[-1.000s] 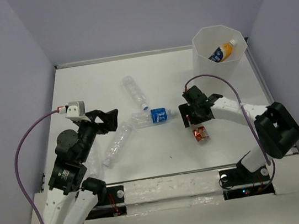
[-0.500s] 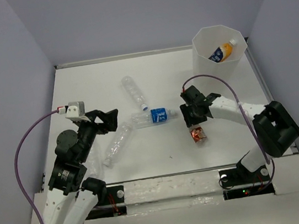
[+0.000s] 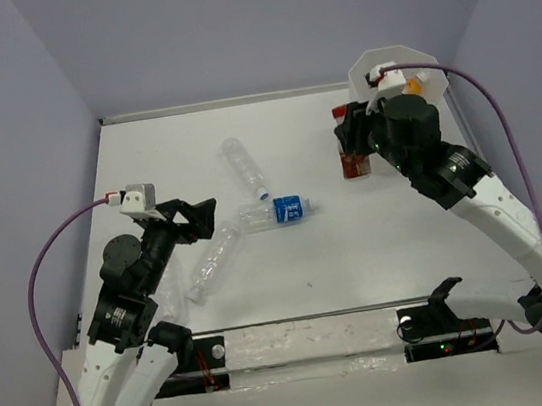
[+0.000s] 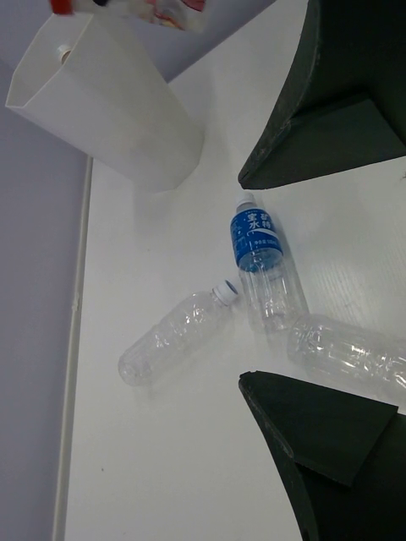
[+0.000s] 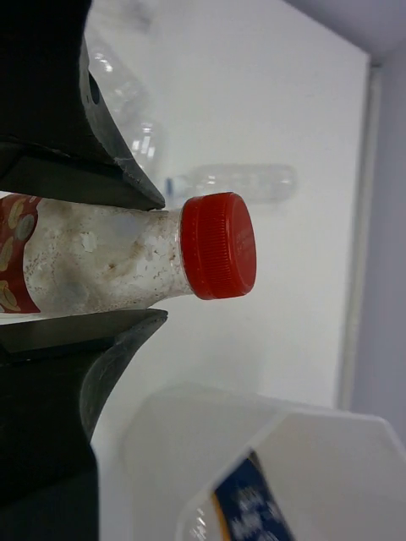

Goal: Put the plastic bottles in the bin

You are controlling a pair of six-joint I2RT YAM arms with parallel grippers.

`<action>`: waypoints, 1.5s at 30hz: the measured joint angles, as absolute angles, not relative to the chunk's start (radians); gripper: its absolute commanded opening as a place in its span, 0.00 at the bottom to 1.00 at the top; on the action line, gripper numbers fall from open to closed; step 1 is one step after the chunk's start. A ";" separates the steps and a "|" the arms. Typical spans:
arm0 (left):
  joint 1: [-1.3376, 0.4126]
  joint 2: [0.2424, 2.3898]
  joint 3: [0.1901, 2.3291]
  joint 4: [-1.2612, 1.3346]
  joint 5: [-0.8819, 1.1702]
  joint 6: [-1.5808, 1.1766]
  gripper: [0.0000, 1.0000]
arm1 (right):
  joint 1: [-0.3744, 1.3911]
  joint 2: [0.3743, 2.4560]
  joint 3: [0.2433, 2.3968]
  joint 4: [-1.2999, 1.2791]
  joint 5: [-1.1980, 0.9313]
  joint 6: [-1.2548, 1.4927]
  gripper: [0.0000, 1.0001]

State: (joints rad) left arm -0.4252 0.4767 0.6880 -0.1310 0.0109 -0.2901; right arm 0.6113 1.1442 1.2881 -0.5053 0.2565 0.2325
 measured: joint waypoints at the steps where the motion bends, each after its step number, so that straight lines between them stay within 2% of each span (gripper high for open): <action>1: -0.425 0.477 0.688 -0.131 0.012 -0.290 0.99 | 0.610 1.141 1.316 -0.466 0.299 0.204 0.03; 5: -0.424 0.477 0.688 -0.131 0.015 -0.290 0.99 | 0.547 1.179 1.436 -0.253 0.426 0.085 0.03; 12: -0.424 0.461 0.688 -0.131 0.024 -0.290 0.99 | 0.286 1.375 1.557 0.014 0.505 -0.029 0.04; 14: -0.425 0.448 0.688 -0.131 0.025 -0.290 0.99 | 0.238 1.432 1.557 0.041 0.514 -0.055 0.24; 15: -0.426 0.443 0.688 -0.131 0.025 -0.290 0.99 | 0.224 1.457 1.555 0.046 0.516 -0.062 0.38; 16: -0.428 0.439 0.688 -0.131 0.025 -0.290 0.99 | 0.216 1.485 1.546 0.065 0.516 -0.075 0.67; 17: -0.431 0.436 0.688 -0.131 0.025 -0.290 0.99 | 0.213 1.496 1.531 0.075 0.516 -0.082 0.78; 19: -0.435 0.435 0.688 -0.131 0.026 -0.290 0.99 | 0.213 1.504 1.476 0.083 0.513 -0.097 0.88; 22: -0.442 0.434 0.688 -0.131 0.026 -0.290 0.99 | 0.215 1.504 1.455 0.081 0.493 -0.105 0.90; 24: -0.445 0.434 0.688 -0.131 0.026 -0.290 0.99 | 0.215 1.489 1.459 0.077 0.461 -0.091 0.87; 29: -0.445 0.434 0.688 -0.131 0.023 -0.289 0.99 | 0.228 1.447 1.530 0.013 0.281 -0.001 0.85; 33: -0.445 0.435 0.688 -0.131 0.013 -0.290 0.99 | 0.350 1.455 1.622 -0.039 0.163 0.043 0.87; 38: -0.444 0.448 0.688 -0.132 -0.016 -0.290 0.99 | 0.556 1.676 1.830 -0.142 0.031 0.070 0.92; 45: -0.443 0.476 0.689 -0.134 -0.051 -0.291 0.99 | 0.636 2.111 2.130 -0.318 -0.016 0.108 0.96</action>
